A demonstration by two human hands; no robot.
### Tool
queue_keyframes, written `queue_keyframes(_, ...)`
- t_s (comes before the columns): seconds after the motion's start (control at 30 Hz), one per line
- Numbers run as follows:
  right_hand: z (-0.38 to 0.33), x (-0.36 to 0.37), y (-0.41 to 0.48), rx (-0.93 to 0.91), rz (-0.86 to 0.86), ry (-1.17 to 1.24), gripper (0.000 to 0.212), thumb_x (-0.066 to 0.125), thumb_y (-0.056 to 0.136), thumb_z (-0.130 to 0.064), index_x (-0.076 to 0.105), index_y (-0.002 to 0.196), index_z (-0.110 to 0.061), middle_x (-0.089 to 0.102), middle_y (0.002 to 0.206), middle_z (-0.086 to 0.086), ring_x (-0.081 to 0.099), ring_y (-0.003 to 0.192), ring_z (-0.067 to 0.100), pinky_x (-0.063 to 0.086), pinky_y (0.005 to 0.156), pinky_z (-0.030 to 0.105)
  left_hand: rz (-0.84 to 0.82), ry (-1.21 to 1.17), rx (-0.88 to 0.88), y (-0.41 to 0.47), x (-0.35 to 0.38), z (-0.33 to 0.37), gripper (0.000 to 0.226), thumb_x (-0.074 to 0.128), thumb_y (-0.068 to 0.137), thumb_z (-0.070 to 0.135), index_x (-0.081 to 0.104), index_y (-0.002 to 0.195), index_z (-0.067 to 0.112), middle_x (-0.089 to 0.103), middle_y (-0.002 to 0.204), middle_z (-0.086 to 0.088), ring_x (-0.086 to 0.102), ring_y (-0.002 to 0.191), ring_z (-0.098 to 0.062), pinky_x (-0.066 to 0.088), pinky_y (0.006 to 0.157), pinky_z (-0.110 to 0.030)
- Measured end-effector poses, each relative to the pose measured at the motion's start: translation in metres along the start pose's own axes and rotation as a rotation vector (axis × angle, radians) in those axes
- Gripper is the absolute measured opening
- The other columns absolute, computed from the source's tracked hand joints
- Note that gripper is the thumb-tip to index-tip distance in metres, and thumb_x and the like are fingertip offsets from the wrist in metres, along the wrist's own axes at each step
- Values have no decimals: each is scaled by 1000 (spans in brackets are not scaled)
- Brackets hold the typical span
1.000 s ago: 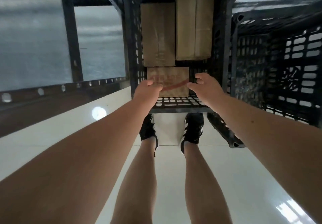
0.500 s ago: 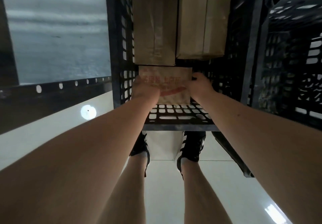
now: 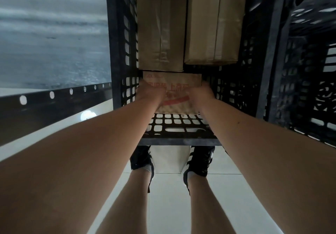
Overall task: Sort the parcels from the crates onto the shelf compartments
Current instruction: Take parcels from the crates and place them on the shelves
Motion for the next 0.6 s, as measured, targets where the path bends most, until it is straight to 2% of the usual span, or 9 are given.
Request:
queue_keyframes(0.07, 7, 2, 9, 3, -5, 17, 81, 79, 75, -30, 49, 150, -19, 63, 135, 10, 68, 112, 31, 62, 86, 42, -6, -19, 6, -4, 0, 3, 62, 73, 89, 23, 48, 145, 22, 66, 125, 2, 66, 103, -17, 45, 61, -23)
queue_keyframes(0.17, -2, -5, -10, -15, 14, -23, 62, 76, 92, -26, 51, 148, -20, 65, 131, 4, 68, 109, 24, 52, 66, 29, -30, -17, 27, -15, 0, 7, 51, 73, 90, 22, 55, 138, 24, 69, 120, 5, 67, 98, -11, 46, 61, -20)
queue_keyframes(0.2, -2, -8, -15, -15, 32, -42, 58, 75, 94, -25, 52, 147, -21, 67, 129, 2, 68, 106, 22, 53, 67, 29, -33, -9, 46, -20, 0, 10, 46, 72, 92, 21, 58, 135, 25, 71, 116, 7, 68, 94, -9, 47, 60, -19)
queue_keyframes(0.27, -6, -14, -24, -49, 53, -48, 58, 76, 93, -26, 53, 146, -21, 69, 125, -2, 69, 107, 22, 60, 82, 37, -11, 17, 72, -33, -5, 16, 36, 65, 94, 19, 61, 129, 27, 72, 108, 7, 71, 88, -9, 52, 59, -22)
queue_keyframes(0.33, -12, -19, -39, -90, 45, -89, 58, 73, 93, -30, 52, 147, -24, 69, 125, -2, 69, 108, 23, 60, 95, 43, 8, -4, 88, -49, -12, 24, 29, 60, 94, 19, 66, 121, 28, 72, 105, 7, 72, 88, -11, 59, 65, -29)
queue_keyframes(0.4, -16, -26, -54, -117, 34, -100, 54, 67, 96, -29, 51, 147, -26, 68, 127, -1, 68, 107, 23, 59, 94, 41, -10, -64, 71, -62, -17, 28, 21, 64, 93, 24, 67, 113, 32, 73, 106, 7, 72, 95, -14, 61, 76, -35)
queue_keyframes(0.5, -24, -46, -77, -131, 34, -71, 59, 72, 94, -26, 50, 149, -26, 68, 129, -1, 67, 106, 21, 59, 91, 39, -15, -149, 47, -82, -24, 37, 11, 65, 98, 22, 60, 100, 31, 69, 104, 5, 70, 98, -17, 59, 80, -37)
queue_keyframes(0.53, -28, -52, -85, -135, 34, -52, 60, 74, 93, -27, 51, 148, -26, 68, 129, 0, 68, 106, 20, 61, 90, 39, -3, -177, 53, -90, -28, 40, 13, 66, 99, 19, 58, 102, 29, 68, 104, 7, 69, 97, -15, 58, 78, -35)
queue_keyframes(0.6, -38, -65, -105, -148, 30, -33, 59, 75, 94, -31, 50, 147, -25, 68, 125, 0, 67, 103, 19, 59, 79, 36, 41, -161, 79, -111, -40, 51, 34, 68, 97, 20, 56, 128, 25, 65, 114, 9, 64, 97, -11, 50, 69, -25)
Point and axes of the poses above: each hand's wrist, its own y-axis towards the middle knuckle, its own x-axis out of the palm, z = x × y, the point moved 10 cm from there along y, towards the middle knuckle
